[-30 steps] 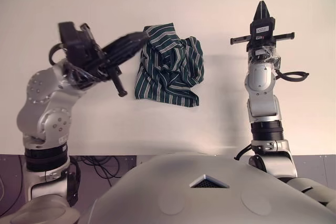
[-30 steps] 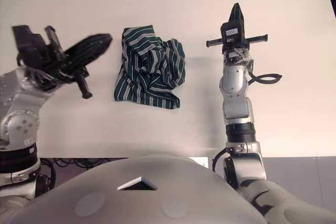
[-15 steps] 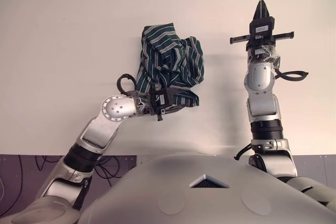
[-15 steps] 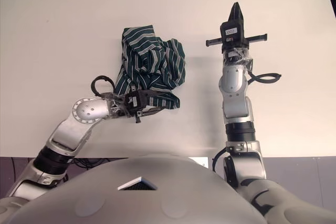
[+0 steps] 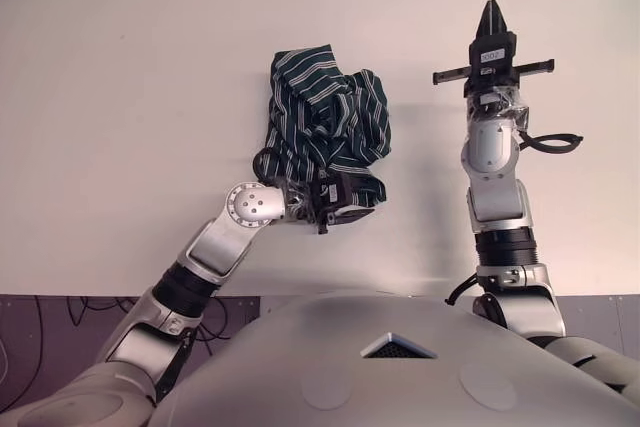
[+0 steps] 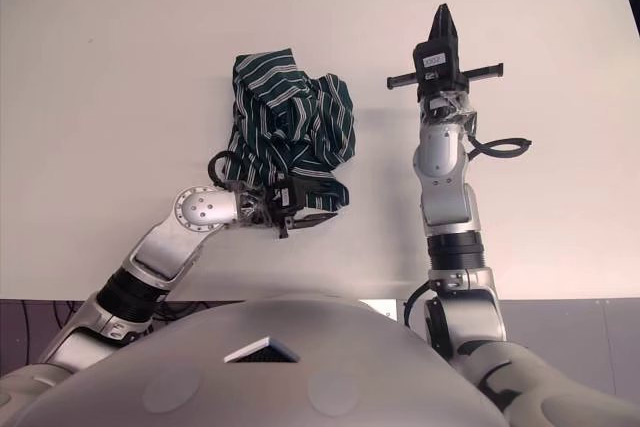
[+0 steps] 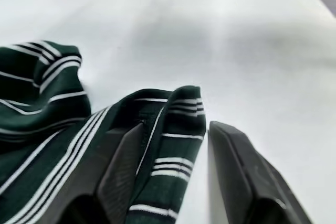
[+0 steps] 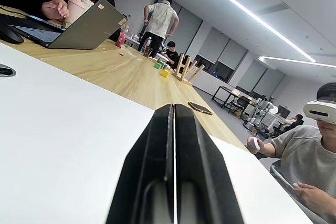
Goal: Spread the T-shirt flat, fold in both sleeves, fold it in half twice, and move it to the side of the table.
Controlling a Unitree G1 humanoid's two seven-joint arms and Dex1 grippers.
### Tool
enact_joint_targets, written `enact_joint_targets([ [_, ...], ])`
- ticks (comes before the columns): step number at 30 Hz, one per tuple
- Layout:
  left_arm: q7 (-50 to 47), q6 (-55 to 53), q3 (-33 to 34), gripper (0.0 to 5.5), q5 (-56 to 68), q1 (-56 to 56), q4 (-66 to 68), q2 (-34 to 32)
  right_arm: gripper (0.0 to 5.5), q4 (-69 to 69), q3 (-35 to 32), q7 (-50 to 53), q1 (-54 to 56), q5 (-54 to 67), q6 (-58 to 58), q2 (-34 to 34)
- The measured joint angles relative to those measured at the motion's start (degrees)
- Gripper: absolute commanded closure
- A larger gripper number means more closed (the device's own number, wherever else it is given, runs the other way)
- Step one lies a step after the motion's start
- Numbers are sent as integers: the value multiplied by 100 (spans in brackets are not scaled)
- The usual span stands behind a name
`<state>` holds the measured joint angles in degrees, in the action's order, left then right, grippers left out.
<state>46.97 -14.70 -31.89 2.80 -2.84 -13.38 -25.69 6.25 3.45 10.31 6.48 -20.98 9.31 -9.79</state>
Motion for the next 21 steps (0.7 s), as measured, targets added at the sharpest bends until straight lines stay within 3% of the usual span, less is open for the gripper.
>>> enact_joint_targets([
  [8, -71, -262, -410, 332, -201, 377, 138, 27, 550, -8, 13, 0, 15, -149, -7, 3],
  [17, -428, -46, -619, 454, -258, 561, 414, 150, 550, -68, 46, 0, 11, -199, -6, 7],
  [21, -463, 21, -371, 507, -155, 433, 425, 92, 550, -79, 57, 1, 9, -199, -5, 3],
])
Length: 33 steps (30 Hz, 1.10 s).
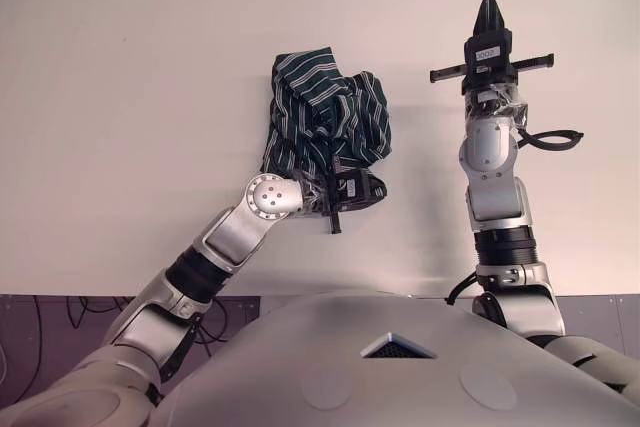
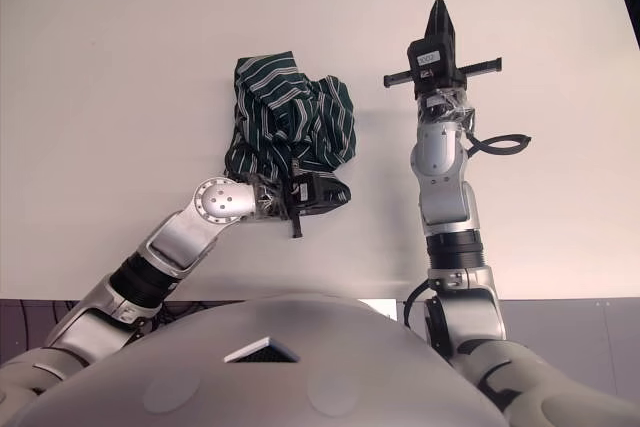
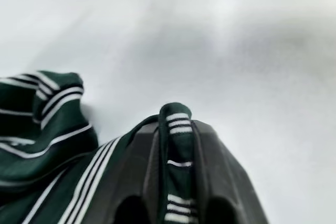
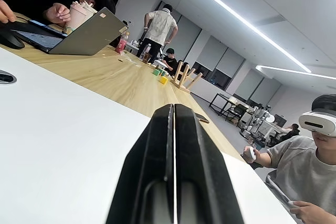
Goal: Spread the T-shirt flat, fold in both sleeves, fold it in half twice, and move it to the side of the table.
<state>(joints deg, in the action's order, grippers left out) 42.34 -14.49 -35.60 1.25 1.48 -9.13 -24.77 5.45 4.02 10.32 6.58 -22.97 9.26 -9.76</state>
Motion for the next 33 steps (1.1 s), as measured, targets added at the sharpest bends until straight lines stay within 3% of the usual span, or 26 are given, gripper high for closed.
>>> enact_joint_targets([
  [4, 643, -96, 637, 546, 871, -435, -379, -482, 550, 31, -5, 9, 4, 1, 3, -5],
  [10, 1754, -132, 2382, 546, 2847, -977, -1286, -1250, 550, 151, -22, 55, 61, 8, 18, -8],
  [17, 2088, -391, 4084, 546, 4539, -1083, -1597, -1526, 550, 323, -127, 80, 78, 36, 129, -28],
  [28, 1376, -959, 5541, 546, 6346, -184, -1055, -1267, 550, 667, -145, 135, 214, 34, 256, -28],
  [33, 962, -1094, 5731, 546, 6512, 203, -788, -1128, 550, 777, -144, 175, 303, 33, 342, -27],
])
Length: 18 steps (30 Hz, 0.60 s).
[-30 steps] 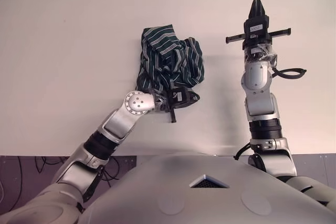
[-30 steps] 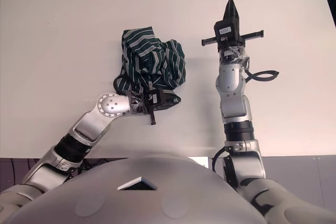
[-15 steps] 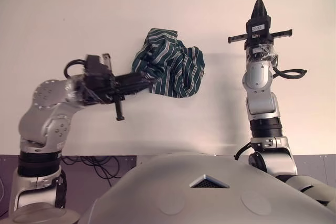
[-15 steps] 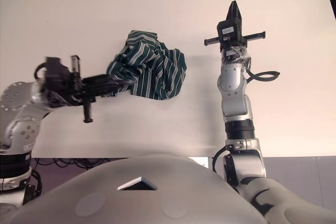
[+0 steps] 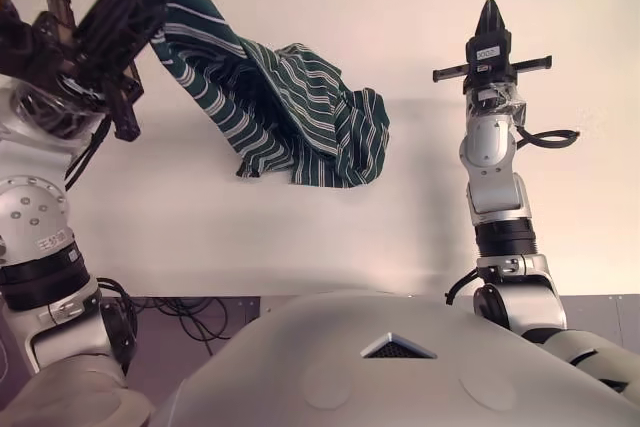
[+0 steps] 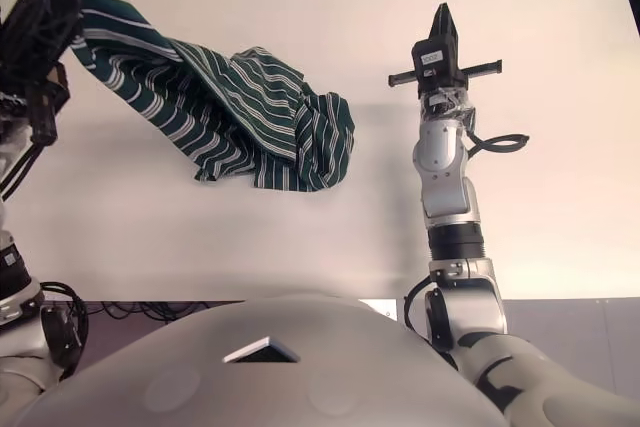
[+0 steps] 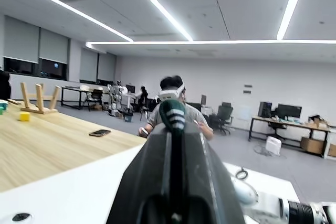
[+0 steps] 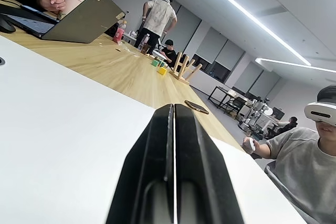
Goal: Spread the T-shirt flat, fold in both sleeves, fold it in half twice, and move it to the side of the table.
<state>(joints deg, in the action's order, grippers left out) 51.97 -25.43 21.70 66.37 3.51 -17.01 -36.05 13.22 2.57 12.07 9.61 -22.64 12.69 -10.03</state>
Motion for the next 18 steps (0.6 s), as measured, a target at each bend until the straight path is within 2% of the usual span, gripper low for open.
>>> enact_joint_targets([
  [5, -74, -61, 20, 546, -90, 111, 97, 51, 550, 18, -15, -285, -9, 361, 179, 3],
  [7, -52, -54, -85, 550, -234, 106, 94, 103, 522, -278, -38, -1030, -96, 1320, 189, 51],
  [9, -7, -38, -214, 550, -426, 96, 93, 208, 486, -1144, 119, -2083, -413, 2433, -165, 36],
  [11, 45, -27, -326, 550, -570, 64, 69, 286, 456, -1982, 666, -2942, -729, 2741, -508, -143],
  [14, 79, 52, -363, 550, -733, 11, 44, 367, 407, -2985, 1559, -4062, -1340, 2773, -920, -845],
  [18, 134, 94, -467, 550, -869, -44, 34, 509, 347, -3338, 2347, -4650, -1883, 2416, -946, -1245],
])
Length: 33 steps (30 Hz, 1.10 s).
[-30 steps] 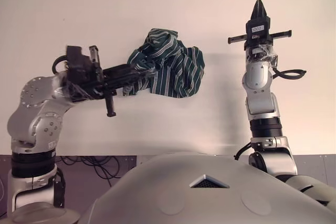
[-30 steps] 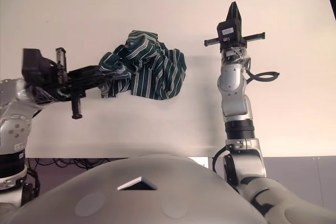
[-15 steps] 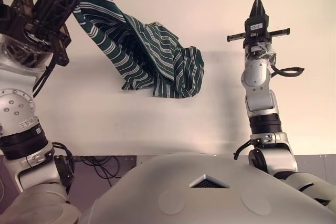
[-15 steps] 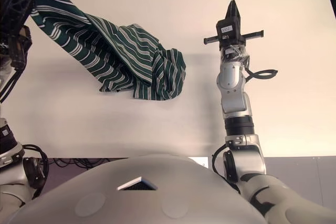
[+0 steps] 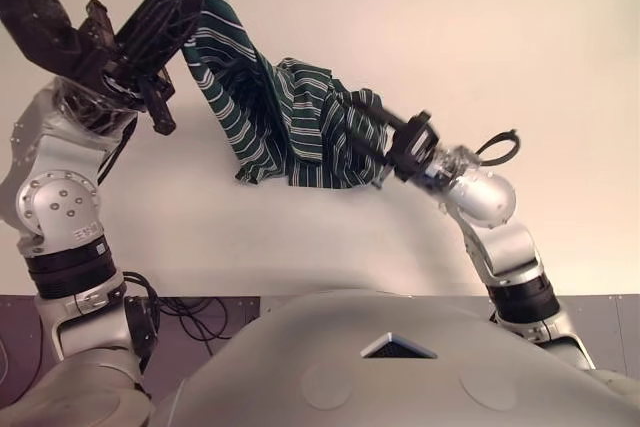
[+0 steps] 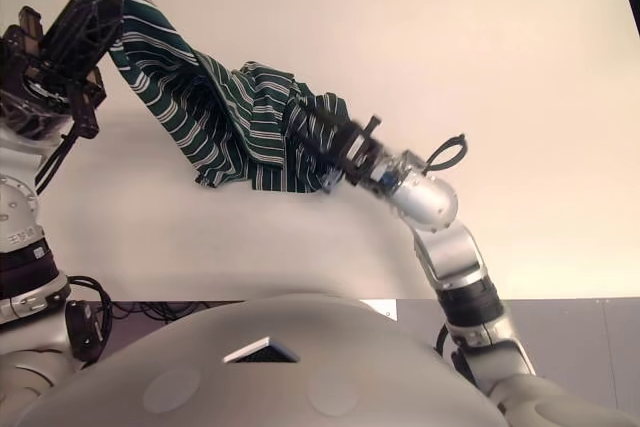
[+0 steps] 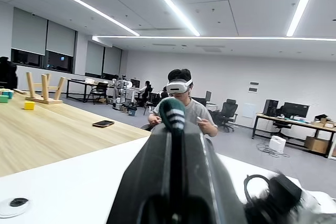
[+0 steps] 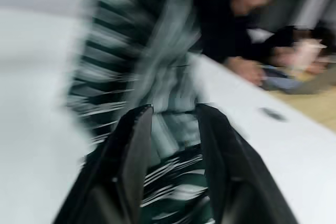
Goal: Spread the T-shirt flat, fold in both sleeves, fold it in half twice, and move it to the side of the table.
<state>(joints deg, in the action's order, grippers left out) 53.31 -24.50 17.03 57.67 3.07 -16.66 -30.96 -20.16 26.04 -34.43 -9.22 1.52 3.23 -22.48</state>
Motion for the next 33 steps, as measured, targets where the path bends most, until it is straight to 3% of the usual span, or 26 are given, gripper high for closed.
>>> enact_joint_targets([
  [4, 6, -4, -16, 550, -25, 15, -12, 38, 288, 18, 277, -20, -135, -485, 45, -94],
  [10, -14, -20, -10, 550, 9, 148, -31, 69, 288, 528, 453, 371, -16, -1296, 175, -11],
  [22, -41, -25, 5, 550, 91, 141, -274, 198, 288, 2288, 818, 971, 863, -1767, 689, 1001],
  [33, -41, -21, -6, 550, 47, 148, -216, 218, 470, 2521, 701, 1273, 1003, -1940, 863, 1059],
])
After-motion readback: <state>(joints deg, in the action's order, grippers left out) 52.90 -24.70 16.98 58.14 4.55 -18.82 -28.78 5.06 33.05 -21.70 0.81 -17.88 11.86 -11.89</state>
